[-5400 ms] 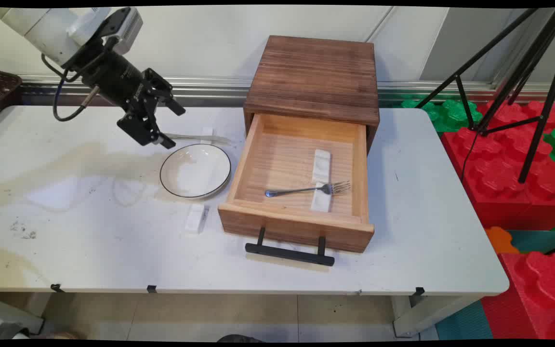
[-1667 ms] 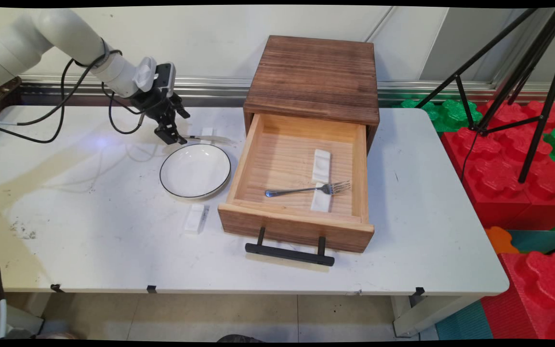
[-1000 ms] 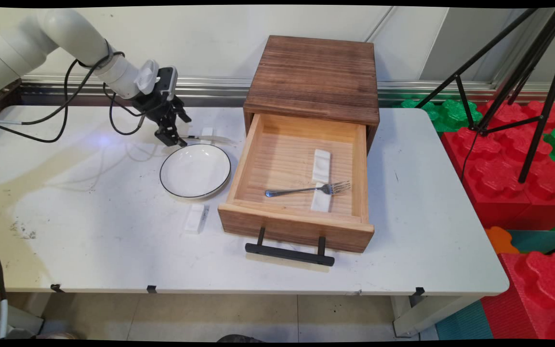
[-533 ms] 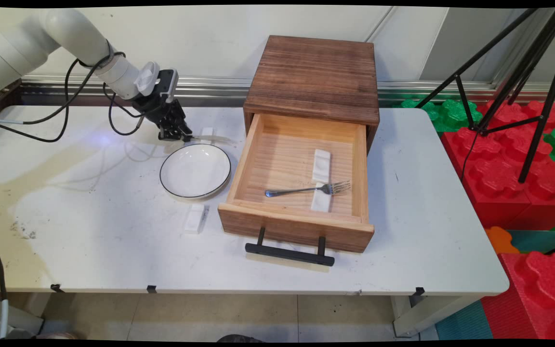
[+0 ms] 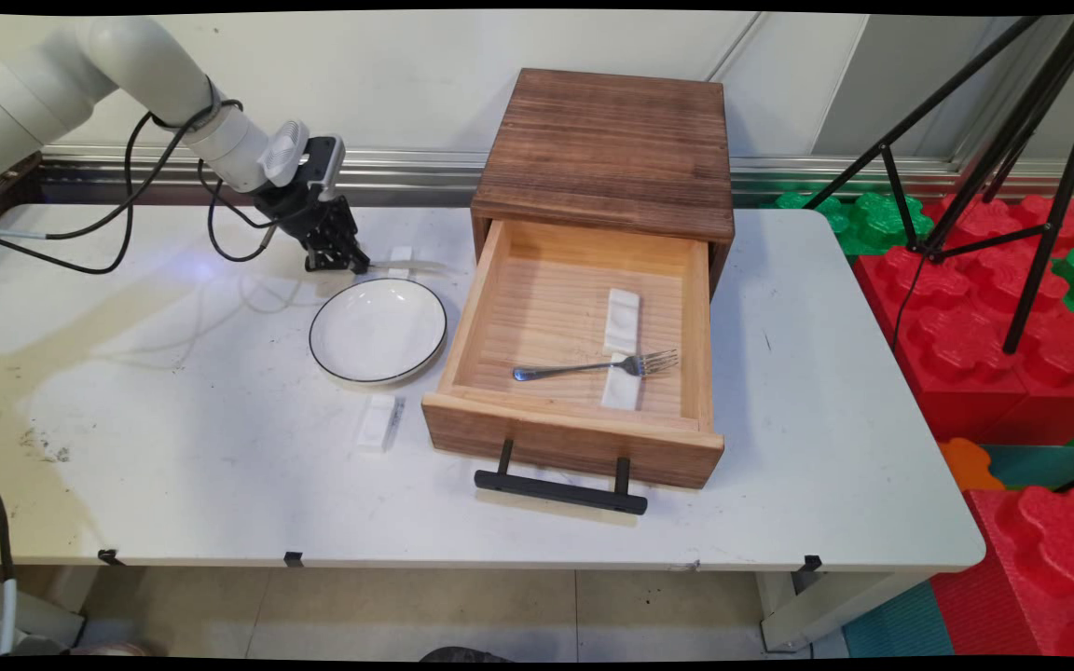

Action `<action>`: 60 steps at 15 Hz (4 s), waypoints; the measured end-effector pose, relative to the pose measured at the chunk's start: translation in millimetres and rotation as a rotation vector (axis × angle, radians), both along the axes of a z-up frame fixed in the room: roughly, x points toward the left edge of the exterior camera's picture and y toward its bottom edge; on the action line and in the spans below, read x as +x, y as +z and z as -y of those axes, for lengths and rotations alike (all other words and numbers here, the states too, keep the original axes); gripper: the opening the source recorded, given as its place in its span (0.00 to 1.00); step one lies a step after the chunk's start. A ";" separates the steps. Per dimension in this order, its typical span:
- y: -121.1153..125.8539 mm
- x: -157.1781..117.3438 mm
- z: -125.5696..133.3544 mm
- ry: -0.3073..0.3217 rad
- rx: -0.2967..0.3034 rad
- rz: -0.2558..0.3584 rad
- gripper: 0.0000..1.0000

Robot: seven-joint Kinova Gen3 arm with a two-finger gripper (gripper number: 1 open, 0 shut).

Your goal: Place the picked object into the drawer

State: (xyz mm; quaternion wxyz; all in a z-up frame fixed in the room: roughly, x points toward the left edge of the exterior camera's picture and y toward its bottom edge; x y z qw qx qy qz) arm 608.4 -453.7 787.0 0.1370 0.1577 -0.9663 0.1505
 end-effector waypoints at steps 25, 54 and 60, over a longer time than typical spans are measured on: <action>103.1 -1.6 -50.2 0.016 -0.011 -0.091 0.00; 144.2 -205.5 -36.7 0.049 -0.069 -0.306 0.00; 133.0 -256.5 -20.0 0.055 -0.068 -0.302 0.00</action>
